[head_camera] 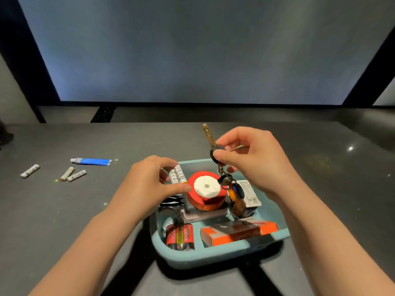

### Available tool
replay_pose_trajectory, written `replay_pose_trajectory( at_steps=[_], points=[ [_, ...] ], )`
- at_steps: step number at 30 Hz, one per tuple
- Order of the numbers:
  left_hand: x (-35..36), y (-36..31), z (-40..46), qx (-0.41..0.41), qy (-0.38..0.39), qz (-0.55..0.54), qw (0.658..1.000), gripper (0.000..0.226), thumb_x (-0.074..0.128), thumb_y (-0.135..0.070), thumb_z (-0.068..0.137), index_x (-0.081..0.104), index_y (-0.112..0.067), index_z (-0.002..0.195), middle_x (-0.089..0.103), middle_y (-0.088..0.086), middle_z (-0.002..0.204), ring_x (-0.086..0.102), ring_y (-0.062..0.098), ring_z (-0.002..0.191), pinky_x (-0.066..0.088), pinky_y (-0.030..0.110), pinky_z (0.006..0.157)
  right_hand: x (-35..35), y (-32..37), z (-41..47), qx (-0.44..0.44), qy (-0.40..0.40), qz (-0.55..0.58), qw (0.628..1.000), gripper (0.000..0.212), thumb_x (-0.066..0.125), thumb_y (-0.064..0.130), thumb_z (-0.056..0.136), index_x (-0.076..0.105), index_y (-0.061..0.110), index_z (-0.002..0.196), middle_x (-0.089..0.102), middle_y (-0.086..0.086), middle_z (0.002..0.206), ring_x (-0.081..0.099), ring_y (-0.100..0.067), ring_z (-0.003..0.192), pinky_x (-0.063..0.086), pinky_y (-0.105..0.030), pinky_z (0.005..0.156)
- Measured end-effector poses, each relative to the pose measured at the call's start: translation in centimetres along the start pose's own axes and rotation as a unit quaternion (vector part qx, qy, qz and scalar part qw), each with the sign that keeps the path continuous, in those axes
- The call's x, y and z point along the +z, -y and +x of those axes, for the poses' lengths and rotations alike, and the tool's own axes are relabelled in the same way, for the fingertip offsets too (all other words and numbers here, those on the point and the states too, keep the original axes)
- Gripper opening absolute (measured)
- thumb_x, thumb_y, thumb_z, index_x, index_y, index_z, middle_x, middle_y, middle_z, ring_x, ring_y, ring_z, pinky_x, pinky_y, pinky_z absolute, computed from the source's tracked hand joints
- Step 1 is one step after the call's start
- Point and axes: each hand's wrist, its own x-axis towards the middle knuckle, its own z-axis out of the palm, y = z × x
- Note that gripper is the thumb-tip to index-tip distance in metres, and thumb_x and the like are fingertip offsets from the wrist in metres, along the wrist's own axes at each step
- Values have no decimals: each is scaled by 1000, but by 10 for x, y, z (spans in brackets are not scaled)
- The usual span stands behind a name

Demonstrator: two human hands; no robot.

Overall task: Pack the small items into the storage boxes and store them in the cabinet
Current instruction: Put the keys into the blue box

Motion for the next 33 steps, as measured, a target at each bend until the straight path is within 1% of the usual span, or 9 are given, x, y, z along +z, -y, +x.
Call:
replay_pose_trajectory(
  at_steps=[3,8,12,16,18,20,23,29,33],
  points=[
    [15,-3,-6,-4,13,22,1000,64,81,-53,54,63,-28,110,54,-17,88,56,0,78,46,17,69,4,-22,-10,28,19,12,999,14,77,10,76,68,22,77,62,2,70,66,-34,77,57,-46,70],
    [27,-6,-17,-7,39,61,997,58,81,-52,58,62,-32,109,57,-13,99,56,8,88,48,29,81,-3,-44,-6,27,-3,26,999,15,79,11,72,69,22,75,66,1,67,65,-27,66,56,-39,62],
    [34,-5,-21,-7,58,106,993,58,79,-53,59,61,-30,109,56,-11,97,54,9,90,46,28,80,0,-70,-13,76,95,-38,992,14,78,8,73,68,19,75,63,2,67,56,-14,57,51,-33,62],
    [41,-1,-24,-22,81,165,983,62,74,-62,59,59,-31,110,56,-11,100,54,12,96,47,33,81,-9,-92,-13,86,100,-135,982,17,82,15,71,68,25,70,65,8,64,61,-7,61,53,-29,66],
    [46,0,-23,-20,81,208,974,60,72,-64,60,60,-31,109,57,-11,100,54,12,96,41,31,82,-10,-96,-11,78,152,-175,970,17,83,18,69,69,28,70,65,12,63,59,1,59,48,-18,60],
    [51,0,-23,5,95,290,952,58,68,-69,59,60,-31,103,56,-12,94,51,11,92,22,30,76,-1,-99,-11,70,196,-220,953,14,82,21,69,72,29,73,65,15,66,59,2,61,45,-14,58],
    [56,1,-22,10,124,345,930,60,66,-72,58,61,-31,101,56,-13,88,43,11,89,9,34,66,20,-105,-17,50,226,-264,936,13,76,19,72,74,28,81,66,14,72,60,-4,71,51,-26,70],
    [58,3,-23,21,147,374,916,63,66,-73,55,63,-30,101,61,-11,89,39,13,91,12,35,72,29,-111,-15,54,190,-200,960,8,74,20,75,73,26,79,68,11,73,60,-4,72,52,-30,75],
    [59,-1,-23,34,169,432,885,35,71,-50,68,64,-24,90,64,-7,88,44,16,94,11,37,77,36,-106,-12,47,200,-179,962,8,76,21,73,72,25,78,68,9,70,61,-4,67,52,-30,72]
  ],
)
